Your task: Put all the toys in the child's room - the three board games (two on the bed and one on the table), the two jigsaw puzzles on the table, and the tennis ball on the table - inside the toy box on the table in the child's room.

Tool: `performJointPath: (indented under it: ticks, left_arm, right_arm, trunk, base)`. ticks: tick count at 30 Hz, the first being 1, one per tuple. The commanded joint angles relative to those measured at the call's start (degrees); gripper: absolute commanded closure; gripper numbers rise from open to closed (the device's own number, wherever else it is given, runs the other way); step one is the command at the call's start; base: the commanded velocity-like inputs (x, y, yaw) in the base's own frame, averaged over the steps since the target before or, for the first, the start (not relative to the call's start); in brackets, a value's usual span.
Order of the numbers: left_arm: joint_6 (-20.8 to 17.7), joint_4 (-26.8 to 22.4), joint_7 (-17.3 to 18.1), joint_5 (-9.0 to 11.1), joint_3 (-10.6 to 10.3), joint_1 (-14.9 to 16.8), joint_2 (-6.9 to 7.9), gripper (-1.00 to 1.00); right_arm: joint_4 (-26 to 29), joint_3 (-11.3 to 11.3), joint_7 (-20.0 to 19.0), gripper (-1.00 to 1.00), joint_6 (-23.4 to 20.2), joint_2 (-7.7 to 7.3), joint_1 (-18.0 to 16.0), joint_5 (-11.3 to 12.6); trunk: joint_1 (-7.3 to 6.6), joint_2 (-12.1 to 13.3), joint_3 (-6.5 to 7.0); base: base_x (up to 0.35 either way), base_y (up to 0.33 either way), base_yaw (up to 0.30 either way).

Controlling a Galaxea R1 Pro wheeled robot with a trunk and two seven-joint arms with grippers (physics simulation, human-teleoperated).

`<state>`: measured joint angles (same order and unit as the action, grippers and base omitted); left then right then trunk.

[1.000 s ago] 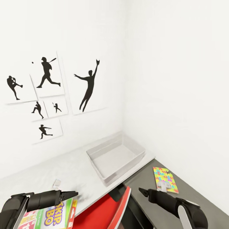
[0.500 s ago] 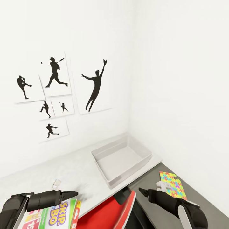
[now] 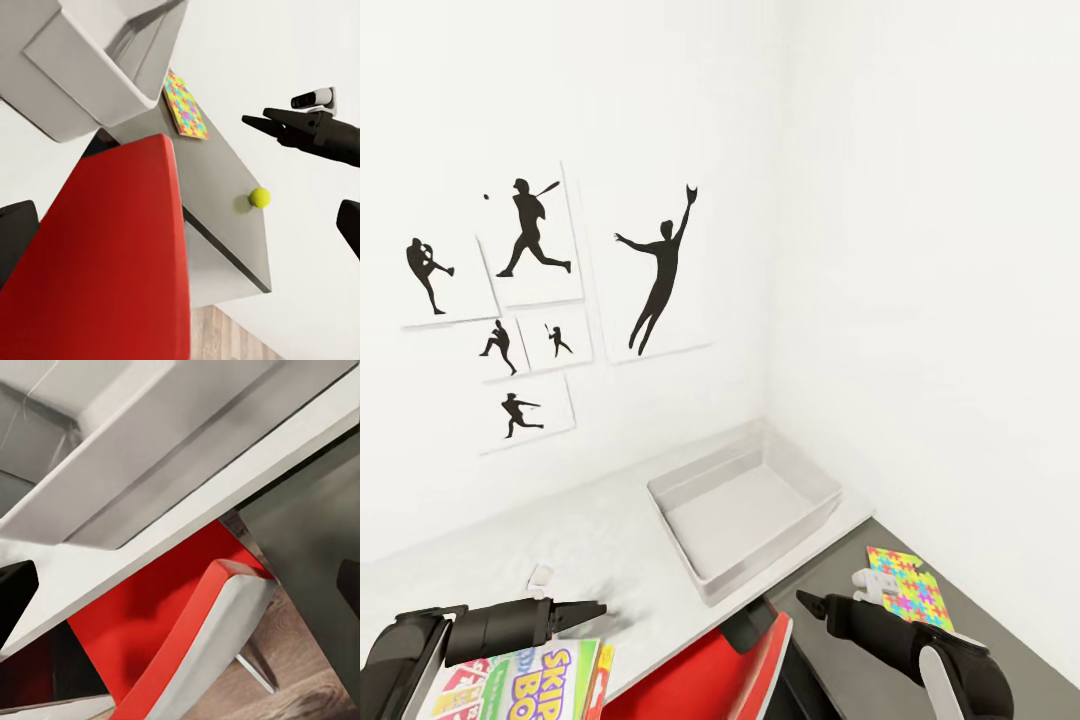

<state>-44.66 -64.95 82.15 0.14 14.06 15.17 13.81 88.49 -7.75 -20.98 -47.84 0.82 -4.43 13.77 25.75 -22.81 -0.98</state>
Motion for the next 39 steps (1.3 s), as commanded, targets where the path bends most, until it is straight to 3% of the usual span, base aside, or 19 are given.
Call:
performJointPath:
  ticks: [1,39]
  left_arm:
    - [-0.6,0.0,0.2,0.0,0.0,0.0,0.01,-1.00]
    - [-0.5,0.0,0.2,0.1,0.0,0.0,-0.01,-1.00]
  right_arm:
    - [0.1,-0.2,-0.4,-1.00,-0.3,0.06,-0.1,-0.1]
    - [0.1,-0.2,-0.4,-1.00,-0.3,0.06,0.0,-0.1]
  trunk:
    - [0.04,-0.1,-0.10]
    - [0.04,-0.1,-0.10]
  base:
    - [0.014,0.009,0.000]
    - [0.026,0.022,0.000]
